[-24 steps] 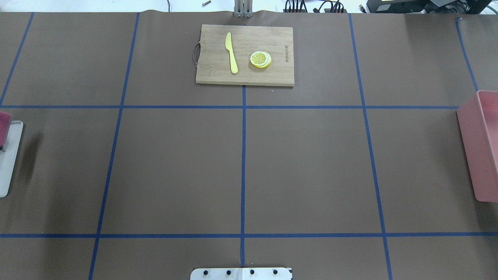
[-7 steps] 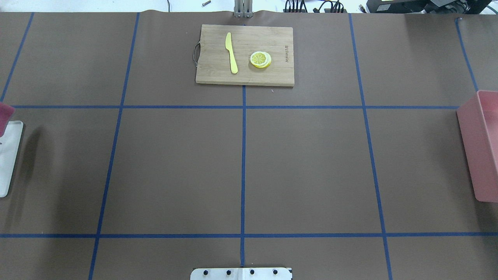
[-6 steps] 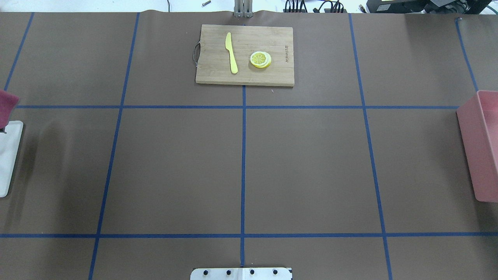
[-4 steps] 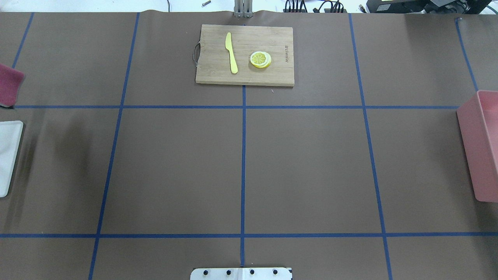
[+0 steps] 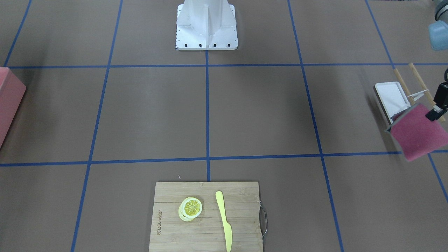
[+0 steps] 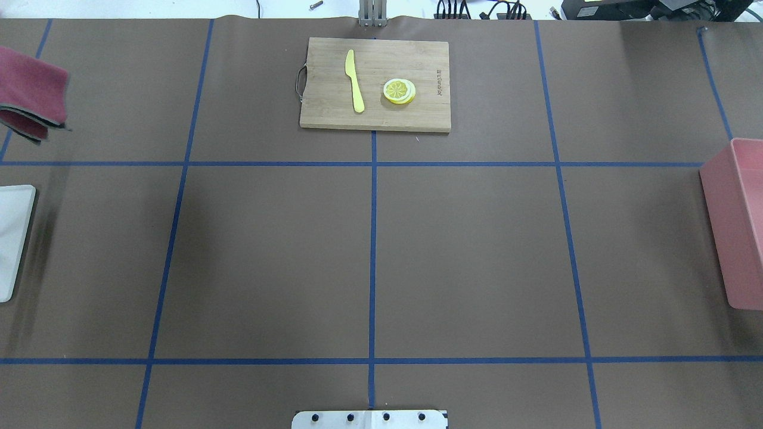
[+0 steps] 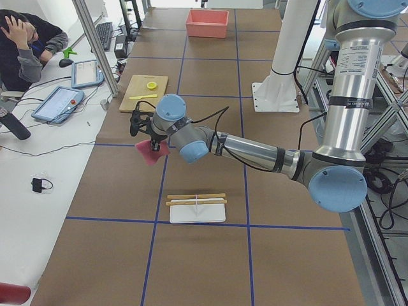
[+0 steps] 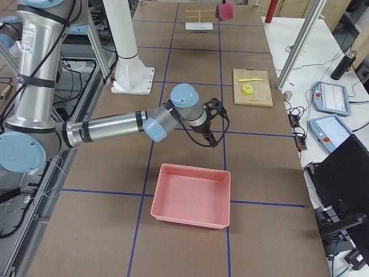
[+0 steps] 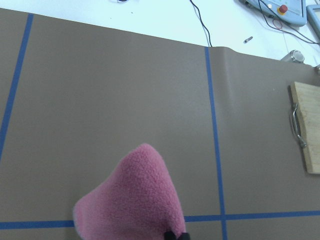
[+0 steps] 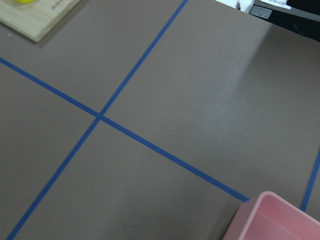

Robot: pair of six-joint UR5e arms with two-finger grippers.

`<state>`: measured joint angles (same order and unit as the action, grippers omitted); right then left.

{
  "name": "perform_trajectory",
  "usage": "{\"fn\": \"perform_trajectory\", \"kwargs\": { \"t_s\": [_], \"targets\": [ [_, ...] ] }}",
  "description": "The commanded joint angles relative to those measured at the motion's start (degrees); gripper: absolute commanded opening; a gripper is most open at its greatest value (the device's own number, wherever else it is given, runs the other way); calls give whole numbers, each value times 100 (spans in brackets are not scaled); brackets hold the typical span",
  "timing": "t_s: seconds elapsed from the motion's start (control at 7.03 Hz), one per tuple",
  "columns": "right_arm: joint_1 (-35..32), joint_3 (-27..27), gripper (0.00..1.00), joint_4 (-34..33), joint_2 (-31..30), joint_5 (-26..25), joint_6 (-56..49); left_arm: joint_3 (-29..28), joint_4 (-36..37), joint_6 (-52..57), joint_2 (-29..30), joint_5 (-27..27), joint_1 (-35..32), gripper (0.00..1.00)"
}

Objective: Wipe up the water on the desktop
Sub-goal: 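Carry the pink cloth with the left gripper to center while right gripper approaches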

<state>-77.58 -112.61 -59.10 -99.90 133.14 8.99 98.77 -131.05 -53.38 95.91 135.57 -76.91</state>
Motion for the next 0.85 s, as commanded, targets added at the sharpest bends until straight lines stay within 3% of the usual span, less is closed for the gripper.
{"fn": "perform_trajectory", "kwargs": {
  "t_s": [0.0, 0.14, 0.28, 0.71],
  "targets": [
    [513, 2, 99, 110, 504, -16, 374, 238, 9, -1272, 408, -241, 604, 0],
    [907, -16, 98, 118, 750, -155, 897, 274, 9, -2037, 768, -659, 1173, 0],
    [1346, -77, 99, 118, 1162, -644, 1468, 275, 61, -2776, 1145, -1507, 1936, 0],
    [2927, -156, 99, 118, 2156, -2585, 2141, 222, 744, -3931, 2270, -2541, 2978, 0]
  ]
}}
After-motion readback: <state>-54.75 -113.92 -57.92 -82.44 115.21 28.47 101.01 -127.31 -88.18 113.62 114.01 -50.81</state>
